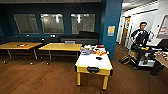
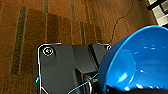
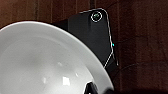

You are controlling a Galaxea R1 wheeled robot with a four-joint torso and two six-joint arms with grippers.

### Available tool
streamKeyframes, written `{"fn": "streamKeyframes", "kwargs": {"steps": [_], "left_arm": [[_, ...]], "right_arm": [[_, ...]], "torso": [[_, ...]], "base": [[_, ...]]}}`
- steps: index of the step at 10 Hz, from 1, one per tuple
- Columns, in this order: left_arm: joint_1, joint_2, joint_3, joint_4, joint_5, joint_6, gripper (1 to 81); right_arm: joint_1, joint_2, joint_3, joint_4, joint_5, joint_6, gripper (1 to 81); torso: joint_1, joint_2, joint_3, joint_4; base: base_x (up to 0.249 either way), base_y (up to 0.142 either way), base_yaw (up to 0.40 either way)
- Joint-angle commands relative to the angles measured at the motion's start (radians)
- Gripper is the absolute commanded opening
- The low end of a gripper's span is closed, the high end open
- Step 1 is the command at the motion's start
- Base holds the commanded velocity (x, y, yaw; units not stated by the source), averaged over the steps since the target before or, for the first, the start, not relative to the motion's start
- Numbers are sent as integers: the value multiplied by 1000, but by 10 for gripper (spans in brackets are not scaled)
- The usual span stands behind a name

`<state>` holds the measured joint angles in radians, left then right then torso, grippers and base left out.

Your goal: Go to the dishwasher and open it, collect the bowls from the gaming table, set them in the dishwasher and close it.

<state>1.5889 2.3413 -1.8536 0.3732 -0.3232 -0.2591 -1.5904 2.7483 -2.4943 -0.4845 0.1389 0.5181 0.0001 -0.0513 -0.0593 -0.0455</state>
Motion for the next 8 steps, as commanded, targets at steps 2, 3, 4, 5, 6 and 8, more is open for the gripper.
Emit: {"fn": "streamKeyframes", "kwargs": {"steps": [2, 3, 4, 5, 6, 8], "left_arm": [[-34, -40, 16, 10, 23, 3, 10], [-34, -40, 16, 12, 23, 3, 10], [-34, -40, 16, 12, 23, 3, 10], [-34, -40, 16, 12, 23, 3, 10], [-34, -42, 16, 12, 23, 3, 10], [-34, -40, 16, 15, 23, 3, 10]], "right_arm": [[36, -26, -1, -16, -33, -1, 10], [36, -26, -1, -16, -33, -1, 10], [36, -26, -1, -16, -33, -1, 10], [36, -26, -1, -16, -33, -1, 10], [36, -26, -1, -16, -33, -1, 10], [36, -26, -1, -17, -33, -1, 10]], "torso": [[0, 0, 0, 0], [0, 0, 0, 0], [1, 0, 0, 0], [1, 0, 0, 0], [1, 0, 0, 0], [1, 0, 0, 0]], "base": [[0, 0, 0], [0, 0, 0], [0, 0, 0], [0, 0, 0], [0, 0, 0], [0, 0, 0]]}}
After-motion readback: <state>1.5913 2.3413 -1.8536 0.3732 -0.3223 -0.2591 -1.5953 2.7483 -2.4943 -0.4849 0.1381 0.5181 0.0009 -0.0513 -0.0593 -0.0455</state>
